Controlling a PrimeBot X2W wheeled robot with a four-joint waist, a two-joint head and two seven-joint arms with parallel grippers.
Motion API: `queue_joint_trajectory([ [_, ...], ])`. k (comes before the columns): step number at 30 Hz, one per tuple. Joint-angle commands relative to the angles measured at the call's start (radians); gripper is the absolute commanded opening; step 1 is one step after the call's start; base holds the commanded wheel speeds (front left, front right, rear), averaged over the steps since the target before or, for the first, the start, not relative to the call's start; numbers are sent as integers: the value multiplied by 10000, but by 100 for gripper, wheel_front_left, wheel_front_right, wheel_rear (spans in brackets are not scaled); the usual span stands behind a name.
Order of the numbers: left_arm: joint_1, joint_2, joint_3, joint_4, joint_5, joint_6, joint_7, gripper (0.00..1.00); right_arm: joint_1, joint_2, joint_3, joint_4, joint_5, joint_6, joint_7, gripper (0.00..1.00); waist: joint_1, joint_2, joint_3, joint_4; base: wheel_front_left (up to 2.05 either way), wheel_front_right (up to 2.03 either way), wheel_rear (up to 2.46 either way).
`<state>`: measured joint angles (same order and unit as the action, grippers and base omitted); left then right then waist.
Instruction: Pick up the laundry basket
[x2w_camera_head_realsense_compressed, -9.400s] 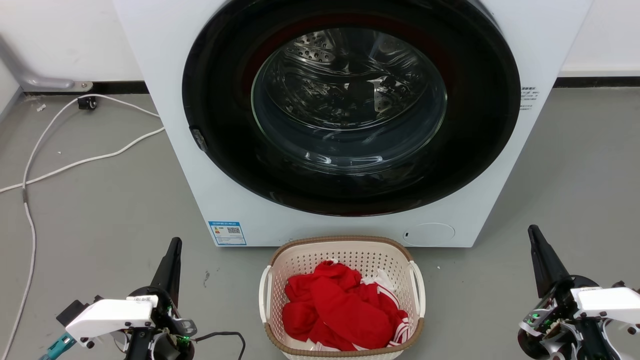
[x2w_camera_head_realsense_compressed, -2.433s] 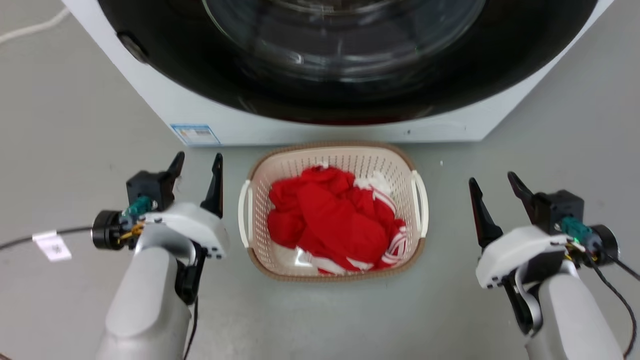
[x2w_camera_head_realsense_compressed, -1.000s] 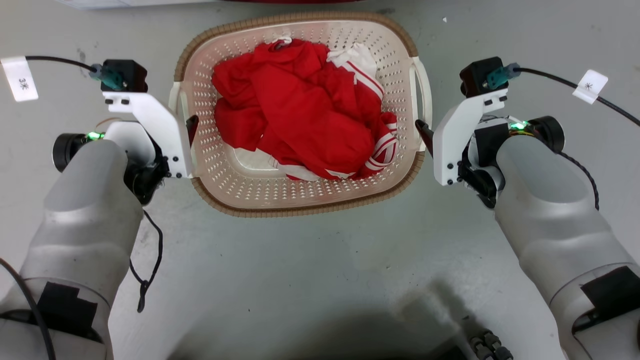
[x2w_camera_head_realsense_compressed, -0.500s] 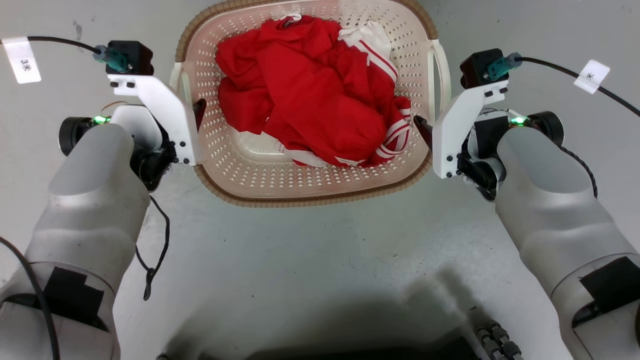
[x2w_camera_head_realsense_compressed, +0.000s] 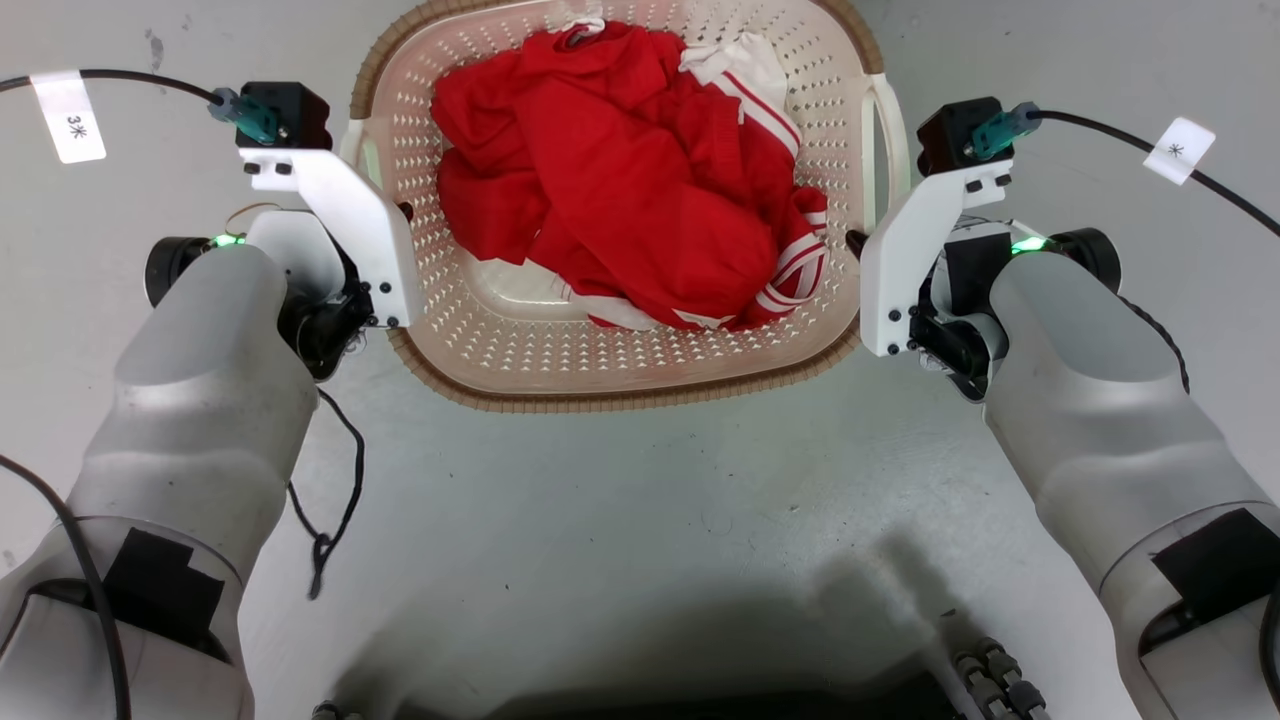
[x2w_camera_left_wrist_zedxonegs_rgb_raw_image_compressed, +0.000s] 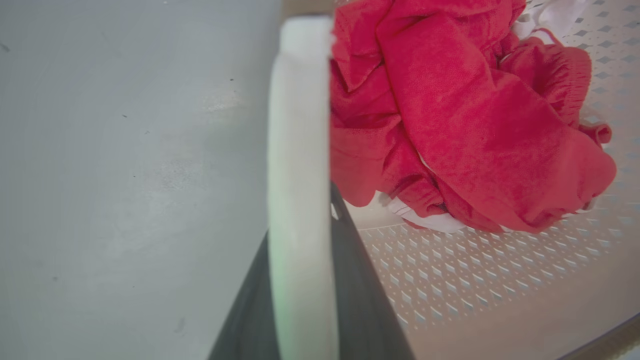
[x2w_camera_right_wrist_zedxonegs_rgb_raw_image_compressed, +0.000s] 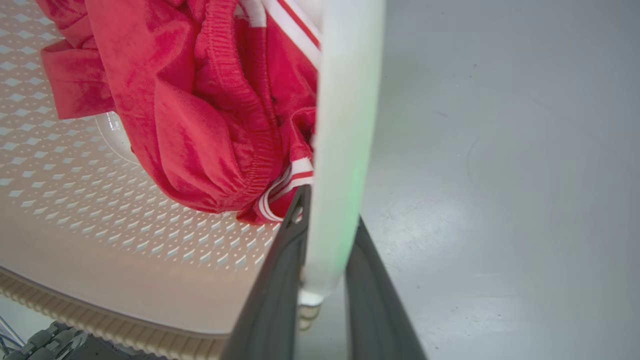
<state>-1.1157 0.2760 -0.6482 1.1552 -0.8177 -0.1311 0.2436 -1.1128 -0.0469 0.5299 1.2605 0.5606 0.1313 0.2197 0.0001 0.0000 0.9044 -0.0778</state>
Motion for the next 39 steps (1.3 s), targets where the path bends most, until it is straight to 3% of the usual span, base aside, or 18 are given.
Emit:
queue_joint_trajectory([
  [1,-107,121,-80,30,-40,9,-6,0,-148,-61,74,38,21,-10,-21,0,-1,0,-28,-3,0,0,0],
  [8,95,24,-376,210,-457,9,390,0,91,-61,351,126,406,-9,285,0,-1,0,-431,-11,0,0,0],
  [22,821,-191,-643,549,-1542,6,2334,0,564,-42,970,162,1392,-7,2229,0,-1,0,-2271,-95,0,0,0],
  [39,2260,-512,-900,873,-2242,6,2897,0,2086,-27,1694,260,2352,-6,3954,0,-1,0,-5759,-24,0,0,0],
])
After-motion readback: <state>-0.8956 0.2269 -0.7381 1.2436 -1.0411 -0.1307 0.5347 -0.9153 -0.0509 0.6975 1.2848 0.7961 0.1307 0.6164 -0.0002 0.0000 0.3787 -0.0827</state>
